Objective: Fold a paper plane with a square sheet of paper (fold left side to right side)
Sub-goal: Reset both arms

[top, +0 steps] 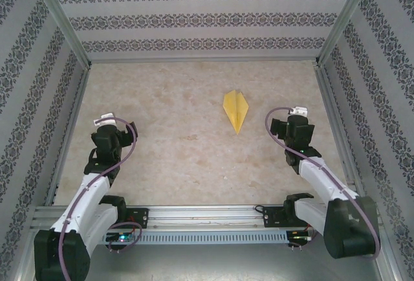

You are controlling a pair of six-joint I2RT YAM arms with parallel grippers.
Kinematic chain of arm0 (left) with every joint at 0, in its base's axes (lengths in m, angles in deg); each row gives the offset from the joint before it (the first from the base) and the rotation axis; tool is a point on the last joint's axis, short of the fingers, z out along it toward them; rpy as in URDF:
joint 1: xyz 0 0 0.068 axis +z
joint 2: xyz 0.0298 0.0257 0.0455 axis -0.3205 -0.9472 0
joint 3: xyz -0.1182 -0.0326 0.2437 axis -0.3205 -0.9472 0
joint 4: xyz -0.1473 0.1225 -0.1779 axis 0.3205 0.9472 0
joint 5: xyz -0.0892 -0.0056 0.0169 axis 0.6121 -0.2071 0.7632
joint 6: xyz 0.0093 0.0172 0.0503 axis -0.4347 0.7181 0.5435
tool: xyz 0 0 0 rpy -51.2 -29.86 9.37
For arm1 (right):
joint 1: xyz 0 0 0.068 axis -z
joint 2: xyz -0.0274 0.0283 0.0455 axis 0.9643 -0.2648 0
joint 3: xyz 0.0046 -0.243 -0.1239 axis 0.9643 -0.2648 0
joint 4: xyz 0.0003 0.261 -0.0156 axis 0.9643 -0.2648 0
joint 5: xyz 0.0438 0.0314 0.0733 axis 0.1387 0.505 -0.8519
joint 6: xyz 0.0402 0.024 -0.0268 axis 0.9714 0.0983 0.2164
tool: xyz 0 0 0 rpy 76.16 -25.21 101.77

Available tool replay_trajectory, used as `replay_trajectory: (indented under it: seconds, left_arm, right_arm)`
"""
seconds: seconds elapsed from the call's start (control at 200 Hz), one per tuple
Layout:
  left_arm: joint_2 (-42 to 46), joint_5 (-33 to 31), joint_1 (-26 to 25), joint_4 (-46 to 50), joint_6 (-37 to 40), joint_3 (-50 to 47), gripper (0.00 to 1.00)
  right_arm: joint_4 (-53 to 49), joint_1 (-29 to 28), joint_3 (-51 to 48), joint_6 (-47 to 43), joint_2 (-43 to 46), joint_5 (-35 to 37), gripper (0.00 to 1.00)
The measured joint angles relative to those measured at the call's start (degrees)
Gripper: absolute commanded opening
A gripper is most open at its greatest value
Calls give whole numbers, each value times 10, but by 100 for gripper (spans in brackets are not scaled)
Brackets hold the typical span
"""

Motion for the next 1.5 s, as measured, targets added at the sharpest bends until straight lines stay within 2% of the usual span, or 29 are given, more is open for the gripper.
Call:
replay_trajectory:
  seconds: [0.54, 0.814, 1.134, 1.504]
  left_arm:
    - [-37, 10, 0, -52, 21, -9, 100]
    - [-91, 39, 15, -101, 32, -17, 100]
    - [-224, 115, 31, -240, 59, -26, 99]
    - [-399, 199, 54, -452, 76, -19, 100]
  right_arm:
    - [279, 8, -26, -55, -138, -102, 98]
    - [398, 45, -27, -67, -239, -160, 98]
    - [407, 49, -25, -67, -258, -181, 98]
    - [409, 49, -25, -67, -258, -185, 98]
